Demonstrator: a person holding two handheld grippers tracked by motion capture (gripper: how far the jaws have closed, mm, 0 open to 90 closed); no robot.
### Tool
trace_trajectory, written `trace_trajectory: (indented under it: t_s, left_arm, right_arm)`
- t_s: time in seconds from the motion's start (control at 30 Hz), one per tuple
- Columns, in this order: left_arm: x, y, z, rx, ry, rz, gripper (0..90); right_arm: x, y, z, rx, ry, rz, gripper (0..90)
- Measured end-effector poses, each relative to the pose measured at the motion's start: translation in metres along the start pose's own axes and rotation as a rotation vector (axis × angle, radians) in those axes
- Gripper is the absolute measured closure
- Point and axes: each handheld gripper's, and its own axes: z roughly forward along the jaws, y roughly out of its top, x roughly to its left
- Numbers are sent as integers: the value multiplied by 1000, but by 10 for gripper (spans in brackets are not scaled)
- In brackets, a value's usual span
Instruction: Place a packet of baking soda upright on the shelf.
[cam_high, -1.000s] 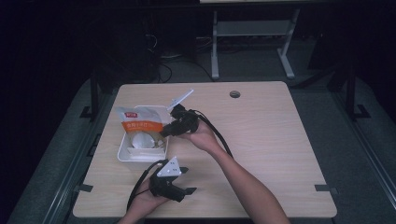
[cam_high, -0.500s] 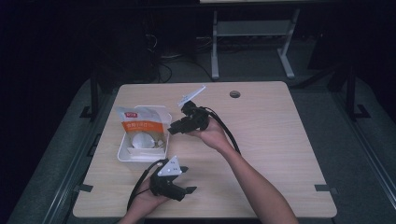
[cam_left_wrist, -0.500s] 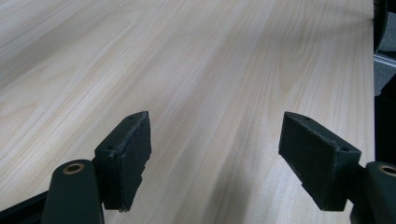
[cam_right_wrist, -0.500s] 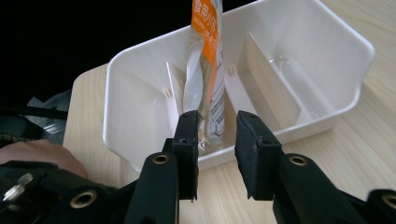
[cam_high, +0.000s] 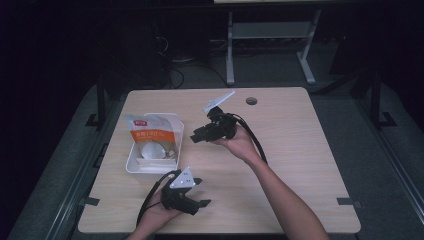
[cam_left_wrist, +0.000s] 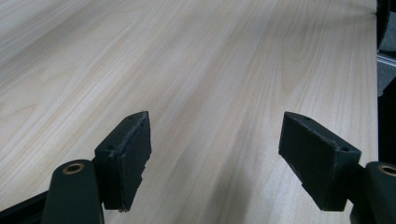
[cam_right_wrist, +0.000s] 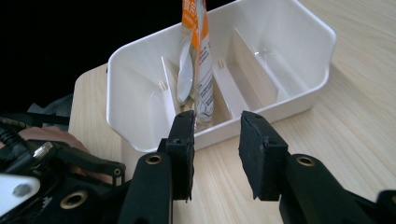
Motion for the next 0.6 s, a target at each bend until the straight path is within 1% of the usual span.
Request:
trace_trajectory:
  t_s: [0.17, 0.23, 0.6]
  left_arm:
    - [-1, 0, 0, 1, 1, 2, 249]
    - [-1, 0, 1, 1, 1, 2, 248]
    - [0, 0, 1, 0, 5, -2, 249]
  right_arm:
    - [-1, -4, -9, -3, -5, 12, 630]
    - [-2, -6, -13, -7, -10, 9, 629]
    - [-6, -17, -27, -11, -31, 29, 603]
